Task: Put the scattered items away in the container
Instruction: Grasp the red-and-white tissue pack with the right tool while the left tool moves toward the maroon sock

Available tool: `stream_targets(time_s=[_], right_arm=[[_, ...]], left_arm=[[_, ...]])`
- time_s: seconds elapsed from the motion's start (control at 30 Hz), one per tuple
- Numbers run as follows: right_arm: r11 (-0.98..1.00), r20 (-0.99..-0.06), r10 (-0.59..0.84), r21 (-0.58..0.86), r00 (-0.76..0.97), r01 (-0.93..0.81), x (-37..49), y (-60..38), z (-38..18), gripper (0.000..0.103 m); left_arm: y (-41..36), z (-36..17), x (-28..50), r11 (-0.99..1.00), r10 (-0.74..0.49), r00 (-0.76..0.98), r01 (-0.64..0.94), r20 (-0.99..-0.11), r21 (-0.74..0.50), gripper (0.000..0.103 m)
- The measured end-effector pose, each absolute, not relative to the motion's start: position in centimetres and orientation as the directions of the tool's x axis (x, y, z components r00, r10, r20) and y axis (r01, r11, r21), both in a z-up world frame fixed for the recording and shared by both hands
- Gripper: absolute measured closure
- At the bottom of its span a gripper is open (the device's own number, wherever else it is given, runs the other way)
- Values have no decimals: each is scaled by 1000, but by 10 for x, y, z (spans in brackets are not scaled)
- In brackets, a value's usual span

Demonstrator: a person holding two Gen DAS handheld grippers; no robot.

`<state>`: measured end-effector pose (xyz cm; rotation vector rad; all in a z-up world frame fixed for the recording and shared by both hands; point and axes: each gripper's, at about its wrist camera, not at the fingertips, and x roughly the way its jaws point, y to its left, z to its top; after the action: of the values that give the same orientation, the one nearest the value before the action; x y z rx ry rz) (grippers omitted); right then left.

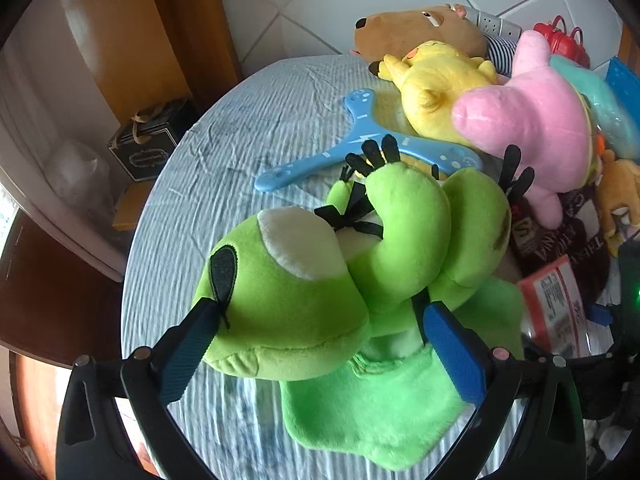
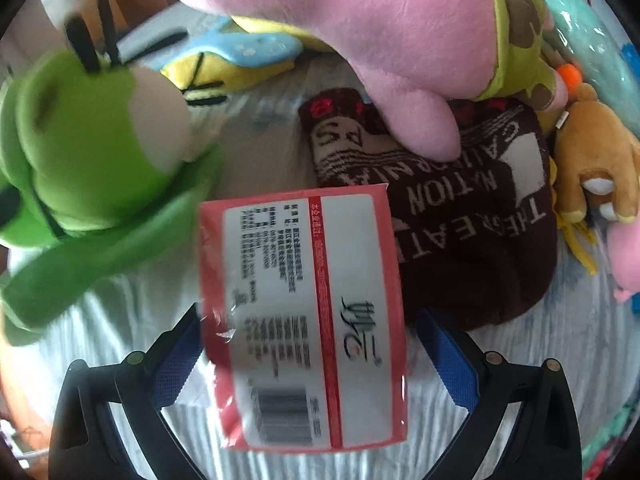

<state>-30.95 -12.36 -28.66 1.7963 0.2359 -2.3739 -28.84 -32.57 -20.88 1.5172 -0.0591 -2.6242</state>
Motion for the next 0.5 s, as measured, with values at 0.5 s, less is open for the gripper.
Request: stream_targets(time_s=[0.5], right_arm=[[-996,-931,-44,13,-362,87,-285,-69,-255,17]], left_arm=[[-287,-175,-283,-998,11,-571,-53,-821,23,0]])
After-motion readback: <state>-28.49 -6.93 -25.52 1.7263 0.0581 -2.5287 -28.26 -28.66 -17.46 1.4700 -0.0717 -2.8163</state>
